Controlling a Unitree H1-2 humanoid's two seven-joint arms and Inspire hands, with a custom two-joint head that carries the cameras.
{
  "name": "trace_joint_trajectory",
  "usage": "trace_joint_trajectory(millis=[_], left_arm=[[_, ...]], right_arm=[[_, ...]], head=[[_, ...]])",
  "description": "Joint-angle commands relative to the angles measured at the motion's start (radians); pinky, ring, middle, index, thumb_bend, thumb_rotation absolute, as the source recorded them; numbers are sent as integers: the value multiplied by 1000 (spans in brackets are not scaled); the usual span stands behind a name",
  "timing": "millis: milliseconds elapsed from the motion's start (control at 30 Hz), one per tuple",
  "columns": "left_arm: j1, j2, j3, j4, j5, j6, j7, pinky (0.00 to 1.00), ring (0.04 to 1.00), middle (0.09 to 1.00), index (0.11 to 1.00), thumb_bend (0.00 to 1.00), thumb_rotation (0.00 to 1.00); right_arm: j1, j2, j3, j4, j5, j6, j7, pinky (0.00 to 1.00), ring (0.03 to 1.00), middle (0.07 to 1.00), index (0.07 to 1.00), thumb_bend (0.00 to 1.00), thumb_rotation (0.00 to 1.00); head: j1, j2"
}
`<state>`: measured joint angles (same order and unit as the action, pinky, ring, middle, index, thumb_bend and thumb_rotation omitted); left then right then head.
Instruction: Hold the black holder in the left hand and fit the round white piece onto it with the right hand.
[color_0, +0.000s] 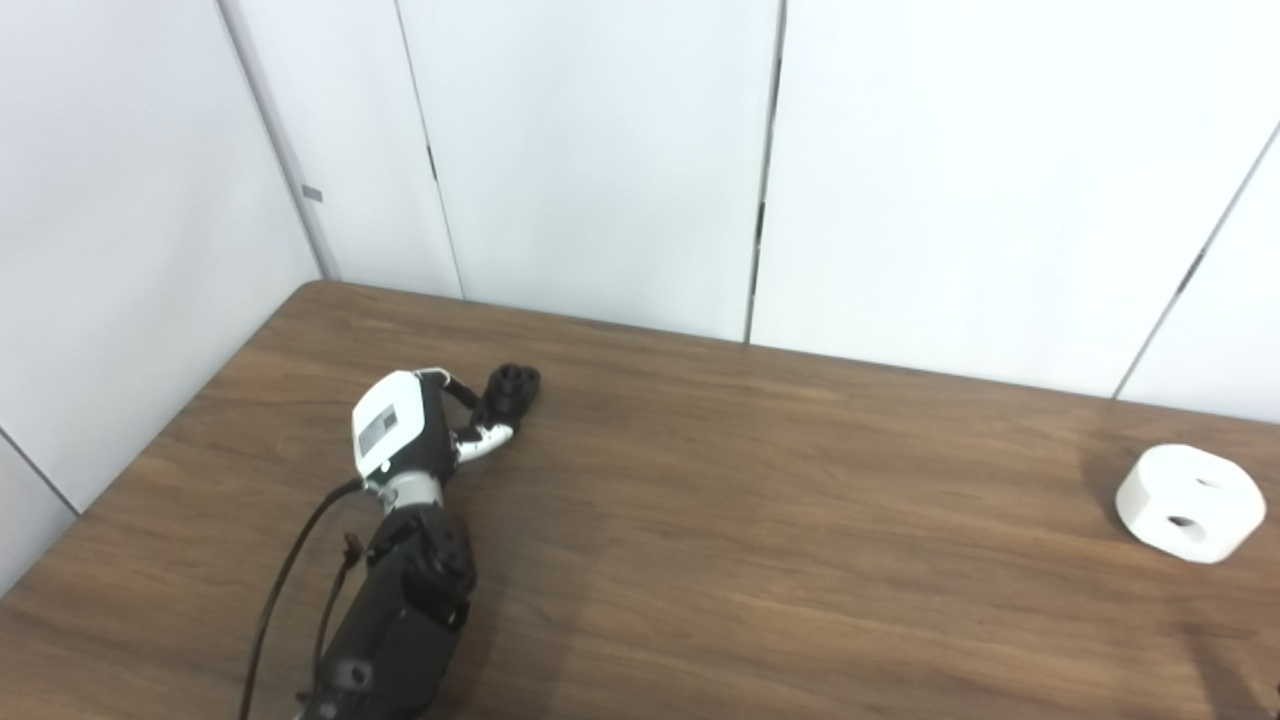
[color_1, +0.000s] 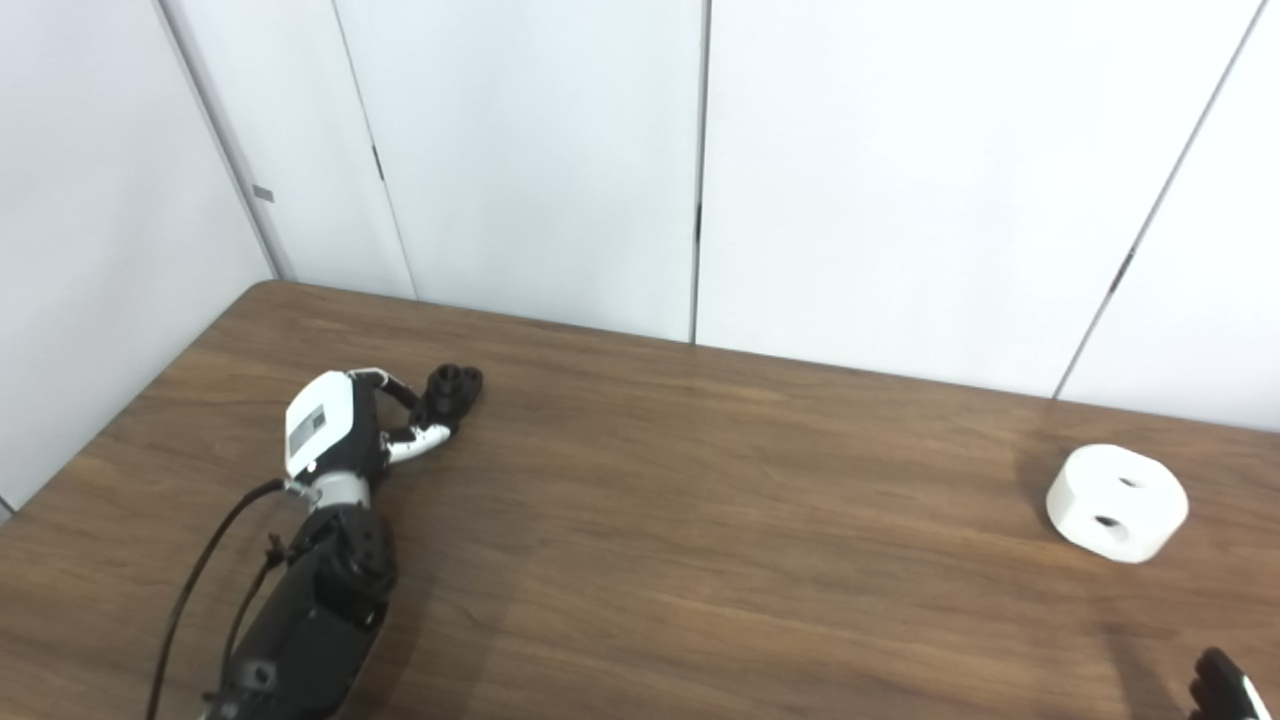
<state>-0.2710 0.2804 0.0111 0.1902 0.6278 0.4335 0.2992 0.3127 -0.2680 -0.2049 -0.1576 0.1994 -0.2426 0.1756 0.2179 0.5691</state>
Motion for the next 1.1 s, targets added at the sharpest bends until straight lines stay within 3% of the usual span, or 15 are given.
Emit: trace_joint_trajectory(millis=[0,433,1067], left_arm=[[10,5,-22,-57,-11,-19,-32,796,859,792,488,511,44],[137,-35,-120,-267,-17,14,-177,722,853,797,489,509,50],[385,-59,-386,-520,-1,-55,-357,785,867,810,490,509,47]], right_arm=[[21,21,23,30,0,-5,6,1000,986,977,949,633,1000],[20,37,30,11,-26,5,-7,1000,974,970,952,639,1000],[11,76,65,-34,-95,2,-33,1000,983,970,946,525,1000]], head=[[-1,2],[-34,23],[-190,113]])
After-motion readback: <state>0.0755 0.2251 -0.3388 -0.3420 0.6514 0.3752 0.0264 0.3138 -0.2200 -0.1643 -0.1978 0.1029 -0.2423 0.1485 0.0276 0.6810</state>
